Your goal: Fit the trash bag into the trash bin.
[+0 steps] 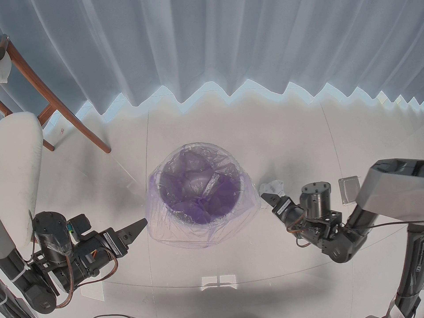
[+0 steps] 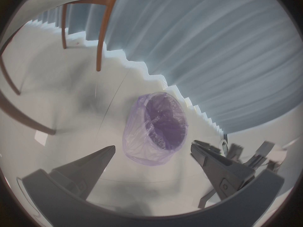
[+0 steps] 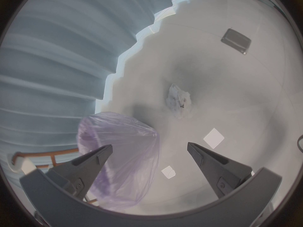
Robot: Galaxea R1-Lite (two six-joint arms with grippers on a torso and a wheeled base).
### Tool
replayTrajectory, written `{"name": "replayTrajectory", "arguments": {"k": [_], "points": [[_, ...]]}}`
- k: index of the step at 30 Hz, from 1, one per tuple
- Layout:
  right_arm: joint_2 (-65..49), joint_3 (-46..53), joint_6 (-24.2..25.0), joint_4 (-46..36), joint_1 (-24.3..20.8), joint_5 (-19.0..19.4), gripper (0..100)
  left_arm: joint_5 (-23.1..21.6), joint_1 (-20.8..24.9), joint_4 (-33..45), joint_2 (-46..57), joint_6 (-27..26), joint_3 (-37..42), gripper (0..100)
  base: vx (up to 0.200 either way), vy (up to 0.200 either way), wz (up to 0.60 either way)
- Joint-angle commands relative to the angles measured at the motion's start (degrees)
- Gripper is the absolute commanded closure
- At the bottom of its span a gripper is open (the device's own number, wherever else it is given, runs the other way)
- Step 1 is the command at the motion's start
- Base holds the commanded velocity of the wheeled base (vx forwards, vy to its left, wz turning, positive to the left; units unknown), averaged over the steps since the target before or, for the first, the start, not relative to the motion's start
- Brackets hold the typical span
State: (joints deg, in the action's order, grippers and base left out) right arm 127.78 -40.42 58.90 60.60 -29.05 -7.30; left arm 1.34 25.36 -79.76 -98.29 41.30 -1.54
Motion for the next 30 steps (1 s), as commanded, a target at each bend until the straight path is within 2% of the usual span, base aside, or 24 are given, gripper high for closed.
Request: {"name": "replayTrajectory", "arguments": {"k": [1, 3, 5, 8, 12, 20, 28, 29, 30], "points": [[-20.47, 15.11, 7.01, 0.13, -0.31, -0.17, 0, -8.55, -8.04, -3.82, -13.68, -11.86, -3.3, 0, 0.0, 0.0, 0.0], [-21.87, 16.34, 7.72, 0.13, -0.22, -0.34, 0, -10.92, -8.75, -5.4, -16.05, -13.35, -3.47, 0, 0.0, 0.0, 0.0], [-23.1, 18.28, 8.77, 0.31, -0.31, -2.19, 0, -14.96, -10.85, -8.92, -20.71, -14.23, -4.35, 0, 0.0, 0.0, 0.0], [-23.37, 19.15, 9.3, 1.8, -0.22, -4.56, 0, -16.9, -12.26, -8.92, -24.31, -16.17, -7.87, 0, 0.0, 0.0, 0.0], [-23.37, 21.35, 9.21, 4.09, -0.31, -5.0, 0, -20.06, -13.23, -8.92, -26.6, -17.4, -11.74, 0, 0.0, 0.0, 0.0], [-23.28, 23.29, 9.21, 6.11, -0.48, -5.09, 0, -19.97, -13.23, -8.92, -31.61, -17.4, -16.66, 0, 0.0, 0.0, 0.0], [-22.84, 23.46, 9.12, 6.11, -0.57, -5.09, 0, -19.45, -13.49, -8.92, -33.89, -17.57, -17.62, 0, 0.0, 0.0, 0.0], [-22.75, 23.46, 9.12, 6.11, -0.57, -5.09, 0, -19.18, -13.49, -9.01, -33.81, -17.57, -17.71, 100, 0.0, 0.0, 0.0], [-22.58, 23.46, 9.12, 6.11, -0.48, -5.09, 0, -18.83, -13.49, -9.01, -33.81, -17.48, -17.71, 100, 0.0, 0.0, 0.0]]}}
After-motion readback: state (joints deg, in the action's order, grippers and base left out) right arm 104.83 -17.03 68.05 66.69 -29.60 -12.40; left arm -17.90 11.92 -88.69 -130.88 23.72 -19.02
